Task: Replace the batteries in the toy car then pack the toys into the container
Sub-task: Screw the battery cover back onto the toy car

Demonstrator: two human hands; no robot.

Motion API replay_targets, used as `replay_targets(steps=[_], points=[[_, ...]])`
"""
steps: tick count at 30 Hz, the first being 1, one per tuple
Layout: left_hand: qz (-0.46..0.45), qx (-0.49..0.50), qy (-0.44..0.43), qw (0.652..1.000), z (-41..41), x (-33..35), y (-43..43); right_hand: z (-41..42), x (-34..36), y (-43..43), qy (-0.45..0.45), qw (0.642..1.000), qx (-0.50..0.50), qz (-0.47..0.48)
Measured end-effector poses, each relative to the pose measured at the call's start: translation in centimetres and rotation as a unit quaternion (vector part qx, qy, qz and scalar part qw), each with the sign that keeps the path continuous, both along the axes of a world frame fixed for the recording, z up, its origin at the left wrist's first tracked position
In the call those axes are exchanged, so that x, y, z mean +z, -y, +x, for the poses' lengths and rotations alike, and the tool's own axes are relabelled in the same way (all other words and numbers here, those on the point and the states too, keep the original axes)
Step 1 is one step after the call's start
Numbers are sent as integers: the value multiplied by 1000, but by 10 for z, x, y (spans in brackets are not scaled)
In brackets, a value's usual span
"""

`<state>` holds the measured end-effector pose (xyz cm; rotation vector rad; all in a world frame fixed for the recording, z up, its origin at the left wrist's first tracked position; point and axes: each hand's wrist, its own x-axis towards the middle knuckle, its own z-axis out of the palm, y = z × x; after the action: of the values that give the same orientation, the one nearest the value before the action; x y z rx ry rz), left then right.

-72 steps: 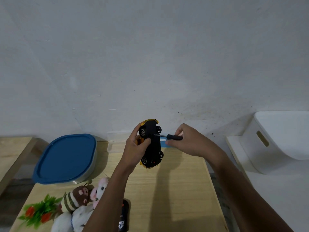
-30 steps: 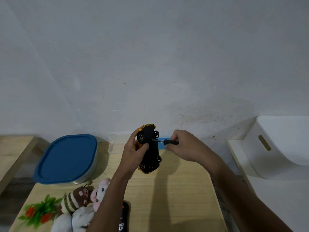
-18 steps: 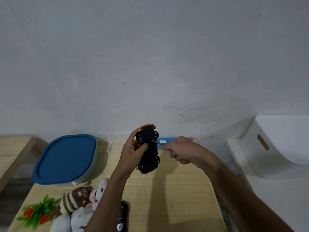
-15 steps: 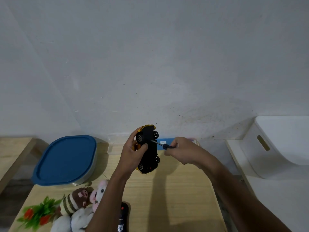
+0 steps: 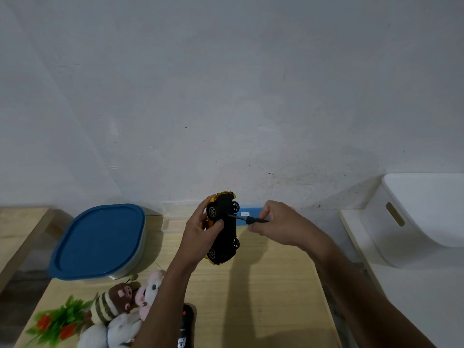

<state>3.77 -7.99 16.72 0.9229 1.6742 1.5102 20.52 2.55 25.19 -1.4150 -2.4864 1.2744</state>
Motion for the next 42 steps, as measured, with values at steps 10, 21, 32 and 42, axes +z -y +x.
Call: replay_targets(steps=[10,21,32,42], points=[[-3,-7,12,1000,8,0,5,-2,-3,0,2,1000,-12,-14],[9,18,30,999,5,0,7,-6,-19,3,-47,993,-27,-101],[14,28,30,999,-1,-2,4,-6,-28,1,-29,1000,5,4],[25,34,37,998,-1,-5,6,-9,-35,11,-170,871,-155,-434]])
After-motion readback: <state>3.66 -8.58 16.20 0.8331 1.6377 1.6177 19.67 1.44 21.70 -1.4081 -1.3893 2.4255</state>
